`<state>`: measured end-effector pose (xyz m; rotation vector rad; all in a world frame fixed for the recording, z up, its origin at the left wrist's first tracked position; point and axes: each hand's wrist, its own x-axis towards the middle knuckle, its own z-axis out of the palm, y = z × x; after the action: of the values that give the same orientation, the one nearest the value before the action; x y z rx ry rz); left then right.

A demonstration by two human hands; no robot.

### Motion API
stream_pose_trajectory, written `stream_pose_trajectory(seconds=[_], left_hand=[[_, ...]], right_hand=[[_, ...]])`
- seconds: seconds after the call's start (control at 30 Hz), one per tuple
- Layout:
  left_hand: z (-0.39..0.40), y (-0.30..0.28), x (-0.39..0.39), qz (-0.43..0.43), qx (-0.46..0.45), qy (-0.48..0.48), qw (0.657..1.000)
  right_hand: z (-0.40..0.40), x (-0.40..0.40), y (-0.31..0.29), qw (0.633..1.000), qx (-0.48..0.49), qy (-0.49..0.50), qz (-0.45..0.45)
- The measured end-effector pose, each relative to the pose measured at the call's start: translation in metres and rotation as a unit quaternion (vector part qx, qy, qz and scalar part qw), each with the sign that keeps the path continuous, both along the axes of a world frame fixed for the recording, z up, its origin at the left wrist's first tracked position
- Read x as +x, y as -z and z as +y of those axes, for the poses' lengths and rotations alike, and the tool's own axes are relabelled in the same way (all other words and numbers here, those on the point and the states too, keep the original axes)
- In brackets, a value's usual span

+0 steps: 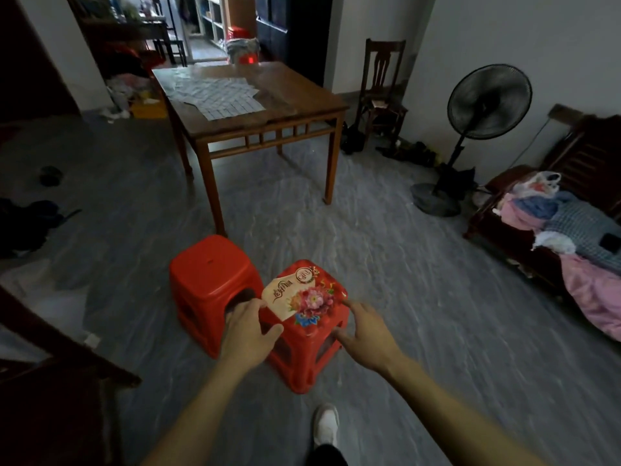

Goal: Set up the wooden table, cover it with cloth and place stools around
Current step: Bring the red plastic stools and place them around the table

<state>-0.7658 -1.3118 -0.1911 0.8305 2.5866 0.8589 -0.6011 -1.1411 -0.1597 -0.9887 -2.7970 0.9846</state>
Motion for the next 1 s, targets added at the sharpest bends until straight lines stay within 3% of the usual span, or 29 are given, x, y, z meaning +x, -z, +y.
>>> stream_pose_trajectory(seconds=[0.2,0.5,1.0], left_hand=[[0.069,0.020,-0.065,0.045,-0.070,0.027,0.996],[0.161,0.044,-0.149,0.028,-0.132,0.069,0.988],[0.272,0.184,-0.281,-0.073,-0.195,0.266,0.941]], right_hand=[[0.090,-0.074,0.020,0.999,-0.024,0.018,0.011],[0.182,-0.135,0.051,0.994,-0.062,0.078,-0.042],[0.182,-0.218,0.171,0.941,-0.128,0.271,-0.157]])
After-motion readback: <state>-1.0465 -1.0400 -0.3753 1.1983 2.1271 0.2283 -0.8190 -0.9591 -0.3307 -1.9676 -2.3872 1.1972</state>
